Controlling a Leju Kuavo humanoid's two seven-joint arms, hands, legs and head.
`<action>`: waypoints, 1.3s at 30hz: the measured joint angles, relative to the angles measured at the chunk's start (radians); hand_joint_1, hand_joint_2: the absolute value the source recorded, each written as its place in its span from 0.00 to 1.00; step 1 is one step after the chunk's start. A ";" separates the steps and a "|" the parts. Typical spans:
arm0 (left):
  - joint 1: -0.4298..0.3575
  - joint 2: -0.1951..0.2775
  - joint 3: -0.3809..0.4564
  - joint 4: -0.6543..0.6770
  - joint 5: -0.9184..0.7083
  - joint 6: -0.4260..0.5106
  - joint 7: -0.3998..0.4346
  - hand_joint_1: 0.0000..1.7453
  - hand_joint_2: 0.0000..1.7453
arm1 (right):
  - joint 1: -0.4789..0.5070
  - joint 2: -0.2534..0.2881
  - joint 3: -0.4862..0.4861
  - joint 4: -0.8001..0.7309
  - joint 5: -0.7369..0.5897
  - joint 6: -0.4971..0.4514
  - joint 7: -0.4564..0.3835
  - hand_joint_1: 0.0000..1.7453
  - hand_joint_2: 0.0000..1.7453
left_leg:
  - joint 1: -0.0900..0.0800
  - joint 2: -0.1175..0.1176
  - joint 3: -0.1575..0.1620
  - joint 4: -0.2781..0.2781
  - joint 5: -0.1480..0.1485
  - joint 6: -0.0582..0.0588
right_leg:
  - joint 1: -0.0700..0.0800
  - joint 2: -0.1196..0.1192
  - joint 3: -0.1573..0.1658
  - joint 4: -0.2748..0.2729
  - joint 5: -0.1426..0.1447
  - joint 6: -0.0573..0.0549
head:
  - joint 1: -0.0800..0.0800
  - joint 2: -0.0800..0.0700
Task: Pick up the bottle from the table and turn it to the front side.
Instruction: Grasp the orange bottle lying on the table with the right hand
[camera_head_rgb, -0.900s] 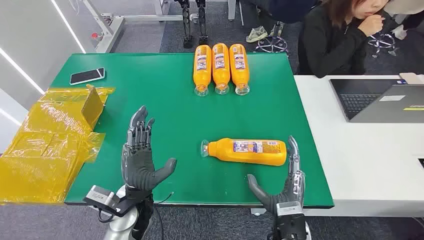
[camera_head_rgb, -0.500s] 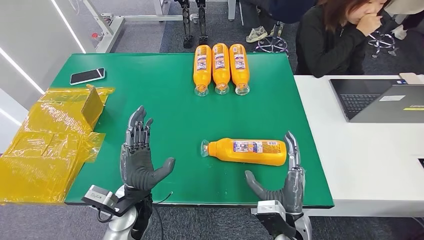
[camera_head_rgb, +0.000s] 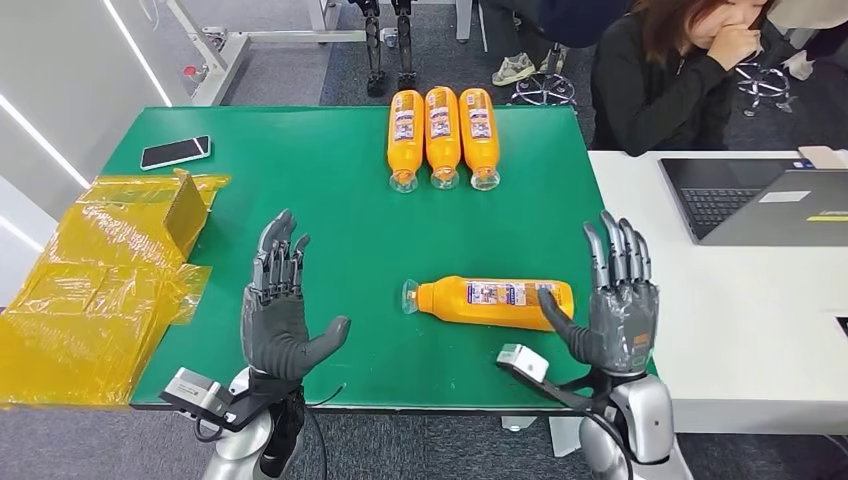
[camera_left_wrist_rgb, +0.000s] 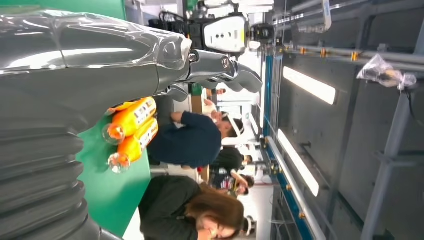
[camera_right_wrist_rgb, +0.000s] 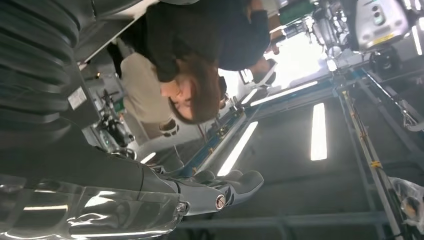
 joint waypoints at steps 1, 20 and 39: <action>0.000 0.001 -0.002 0.000 -0.002 -0.008 0.000 0.00 1.00 | -0.017 -0.019 0.000 0.008 0.006 0.015 0.017 0.00 1.00 | 0.000 0.000 0.000 0.000 0.000 0.000 | 0.000 0.000 0.000 0.000 0.000 0.000 | 0.000 0.000; 0.001 0.016 -0.030 0.000 0.006 -0.032 0.000 0.00 1.00 | -0.357 -0.183 0.172 0.364 -0.276 0.636 -0.099 0.00 1.00 | 0.000 0.000 0.000 0.000 0.001 0.000 | 0.000 0.000 0.000 0.001 0.000 -0.001 | 0.000 0.000; -0.025 0.021 -0.043 0.009 0.026 -0.031 0.000 0.00 1.00 | -0.668 -0.187 0.552 0.763 -0.462 0.943 -0.232 0.00 1.00 | 0.001 0.000 0.000 0.000 0.001 0.000 | 0.000 0.000 0.000 0.001 0.001 -0.001 | 0.000 0.000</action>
